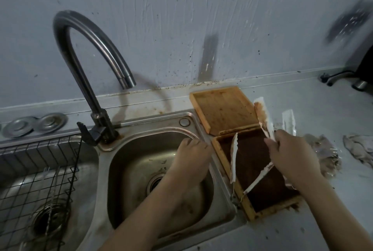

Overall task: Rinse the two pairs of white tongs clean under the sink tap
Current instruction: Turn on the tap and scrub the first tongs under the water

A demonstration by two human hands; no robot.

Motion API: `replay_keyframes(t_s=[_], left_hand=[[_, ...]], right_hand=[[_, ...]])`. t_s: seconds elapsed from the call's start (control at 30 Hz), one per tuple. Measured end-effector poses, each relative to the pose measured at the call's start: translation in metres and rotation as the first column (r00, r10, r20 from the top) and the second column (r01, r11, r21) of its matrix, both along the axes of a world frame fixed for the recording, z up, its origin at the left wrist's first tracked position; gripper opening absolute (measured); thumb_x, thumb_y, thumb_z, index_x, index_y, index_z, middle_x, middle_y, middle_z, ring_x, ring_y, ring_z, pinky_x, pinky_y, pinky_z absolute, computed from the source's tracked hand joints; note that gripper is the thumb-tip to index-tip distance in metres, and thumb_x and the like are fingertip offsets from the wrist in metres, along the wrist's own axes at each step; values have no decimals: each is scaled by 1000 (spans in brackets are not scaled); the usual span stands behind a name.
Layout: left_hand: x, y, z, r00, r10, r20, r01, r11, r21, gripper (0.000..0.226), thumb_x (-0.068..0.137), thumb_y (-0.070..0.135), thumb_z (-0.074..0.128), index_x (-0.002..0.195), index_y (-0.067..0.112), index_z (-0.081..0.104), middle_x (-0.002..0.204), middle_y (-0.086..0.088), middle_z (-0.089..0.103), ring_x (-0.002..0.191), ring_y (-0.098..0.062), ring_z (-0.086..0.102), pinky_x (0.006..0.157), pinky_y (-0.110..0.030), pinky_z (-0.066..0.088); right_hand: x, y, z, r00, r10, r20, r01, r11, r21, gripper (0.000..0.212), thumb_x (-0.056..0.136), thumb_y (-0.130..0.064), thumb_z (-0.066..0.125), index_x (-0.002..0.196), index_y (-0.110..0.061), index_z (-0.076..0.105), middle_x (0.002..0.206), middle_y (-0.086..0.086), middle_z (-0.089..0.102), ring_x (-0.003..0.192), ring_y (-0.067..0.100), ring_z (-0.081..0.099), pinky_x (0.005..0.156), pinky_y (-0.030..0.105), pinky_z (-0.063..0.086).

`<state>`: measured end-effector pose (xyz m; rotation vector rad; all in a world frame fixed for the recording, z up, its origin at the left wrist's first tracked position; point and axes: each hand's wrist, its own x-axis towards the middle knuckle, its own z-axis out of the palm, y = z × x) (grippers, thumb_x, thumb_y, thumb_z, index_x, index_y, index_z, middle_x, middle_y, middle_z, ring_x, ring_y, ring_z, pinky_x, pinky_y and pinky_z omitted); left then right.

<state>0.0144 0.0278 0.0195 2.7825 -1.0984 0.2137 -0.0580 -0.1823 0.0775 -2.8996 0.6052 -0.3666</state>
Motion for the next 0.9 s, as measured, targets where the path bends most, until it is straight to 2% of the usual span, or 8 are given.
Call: replay_keyframes(t_s=[0.1, 0.17, 0.27, 0.4, 0.63, 0.73, 0.8, 0.9], left_hand=[[7, 25, 15, 997, 74, 37, -68, 987, -146, 23, 89, 20, 45, 108, 21, 58, 114, 1, 64, 109, -18, 56, 99, -35, 38], [8, 44, 28, 986, 155, 67, -134, 960, -245, 22, 87, 18, 49, 106, 22, 61, 106, 2, 66, 100, -17, 59, 91, -31, 41], [7, 73, 38, 961, 266, 76, -224, 908, -354, 28, 83, 14, 53, 108, 22, 63, 98, 2, 68, 92, -18, 61, 81, -31, 45], [11, 110, 41, 936, 340, 88, -271, 859, -434, 34, 77, 9, 58, 109, 16, 64, 96, -4, 71, 89, -24, 65, 79, -38, 53], [34, 174, 24, 758, 634, 155, -451, 680, -578, 32, 77, 8, 65, 109, 12, 64, 114, -7, 66, 107, -23, 59, 94, -37, 46], [51, 196, 15, 678, 735, 15, -602, 567, -562, 47, 81, 11, 65, 125, 11, 50, 132, -13, 52, 124, -27, 46, 103, -37, 38], [60, 206, 11, 684, 698, -214, -670, 485, -562, 53, 85, 15, 63, 134, 12, 42, 138, -12, 46, 129, -26, 41, 105, -36, 36], [75, 218, -1, 736, 593, -325, -659, 521, -542, 35, 86, 13, 61, 120, 14, 52, 116, -7, 57, 107, -24, 55, 86, -29, 44]], right_hand=[[14, 24, 25, 967, 110, 230, -164, 960, 228, 30, 92, -26, 53, 68, -22, 36, 59, -11, 45, 43, 3, 46, 33, 12, 29], [28, 42, 31, 945, 98, 312, -245, 846, 474, 12, 93, -27, 50, 86, -17, 48, 74, -5, 58, 53, 7, 59, 42, 11, 42], [50, 73, 29, 932, 40, 360, -345, 401, 849, 14, 96, -24, 46, 107, -17, 52, 80, 10, 70, 68, 20, 72, 57, 28, 59], [82, 124, 14, 937, 25, 349, -349, -27, 937, 14, 97, -19, 44, 107, -21, 53, 78, 13, 73, 75, 29, 73, 62, 35, 61], [128, 193, -21, 956, -3, 293, -283, -269, 921, 20, 97, -19, 45, 108, -4, 53, 75, 15, 73, 81, 34, 72, 68, 41, 61], [141, 207, -32, 971, -4, 238, -225, -337, 914, 22, 97, -18, 46, 109, -1, 52, 75, 16, 73, 81, 34, 72, 62, 36, 60], [145, 212, -35, 980, -7, 196, -183, -392, 902, 23, 97, -19, 46, 110, -2, 51, 76, 15, 74, 82, 33, 72, 61, 35, 59], [151, 220, -42, 989, -2, 147, -132, -449, 884, 20, 97, -20, 45, 111, -7, 51, 82, 17, 74, 84, 31, 72, 61, 36, 60]])
